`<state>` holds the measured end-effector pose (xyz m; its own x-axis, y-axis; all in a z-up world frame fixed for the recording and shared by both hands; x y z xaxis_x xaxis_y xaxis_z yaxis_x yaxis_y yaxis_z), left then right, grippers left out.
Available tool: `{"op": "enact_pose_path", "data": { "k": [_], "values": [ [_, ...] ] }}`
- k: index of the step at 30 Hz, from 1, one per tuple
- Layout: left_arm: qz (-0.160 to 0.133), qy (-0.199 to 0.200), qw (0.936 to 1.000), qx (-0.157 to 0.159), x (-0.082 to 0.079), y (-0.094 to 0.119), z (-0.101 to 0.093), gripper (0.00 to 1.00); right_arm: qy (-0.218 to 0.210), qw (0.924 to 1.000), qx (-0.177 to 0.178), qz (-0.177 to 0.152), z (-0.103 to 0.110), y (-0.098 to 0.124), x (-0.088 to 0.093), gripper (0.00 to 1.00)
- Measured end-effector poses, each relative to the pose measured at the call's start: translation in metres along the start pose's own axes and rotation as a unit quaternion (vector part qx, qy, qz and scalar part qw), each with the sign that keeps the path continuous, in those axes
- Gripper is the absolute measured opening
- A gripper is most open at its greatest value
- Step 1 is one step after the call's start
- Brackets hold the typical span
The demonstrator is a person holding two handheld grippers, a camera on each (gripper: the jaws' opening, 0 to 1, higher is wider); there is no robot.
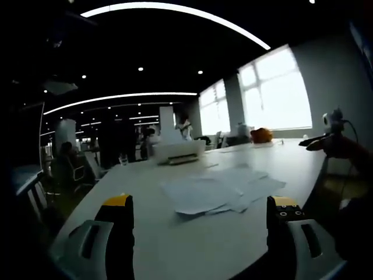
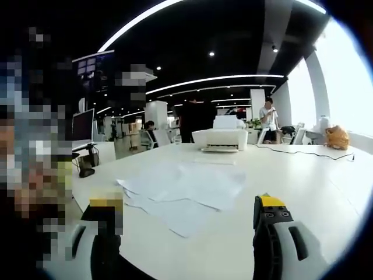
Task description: Organize the stack of printing papers by aligning and flattening the scattered papers on the table
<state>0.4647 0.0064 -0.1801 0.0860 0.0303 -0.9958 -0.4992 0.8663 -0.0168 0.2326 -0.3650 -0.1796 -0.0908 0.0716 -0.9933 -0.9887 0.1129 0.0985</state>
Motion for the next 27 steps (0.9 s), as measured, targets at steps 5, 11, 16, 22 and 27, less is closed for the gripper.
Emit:
{"op": "enact_pose_path", "data": {
  "k": [5,11,16,22,27],
  "values": [
    [0.000,0.000,1.0000,0.001,-0.002,0.001,0.000,0.97,-0.001,1.0000,0.002,0.000,-0.001,0.000,0.000,0.90],
    [-0.002,-0.002,1.0000,0.001,-0.005,0.001,0.000,0.97,0.000,1.0000,-0.003,0.005,0.003,-0.006,0.001,0.90],
    [-0.002,0.000,1.0000,0.001,-0.004,0.002,0.000,0.97,0.002,0.9999,-0.007,0.008,0.007,-0.009,0.002,0.90],
    [-0.002,0.001,1.0000,0.001,-0.004,0.001,-0.001,0.97,0.002,0.9999,-0.010,0.010,0.007,-0.014,0.004,0.90],
    [-0.003,0.003,1.0000,0.004,-0.004,0.001,-0.001,0.97,0.002,0.9999,-0.013,0.009,0.009,-0.018,0.003,0.90]
  ]
}}
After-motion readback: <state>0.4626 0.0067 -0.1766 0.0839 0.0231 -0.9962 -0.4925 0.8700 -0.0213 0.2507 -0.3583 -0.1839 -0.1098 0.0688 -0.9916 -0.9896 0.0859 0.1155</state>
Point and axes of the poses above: the point that each gripper's makers call its tool centre point, and the gripper's own axes: y roughly backward along the fingers, z roughly to its left, x roughly out of its underside, the point moved 7 cm from there along y, roughly backward along the fingers, and after that the axes turned 3 degrees about -z, right-handed, at the moved point
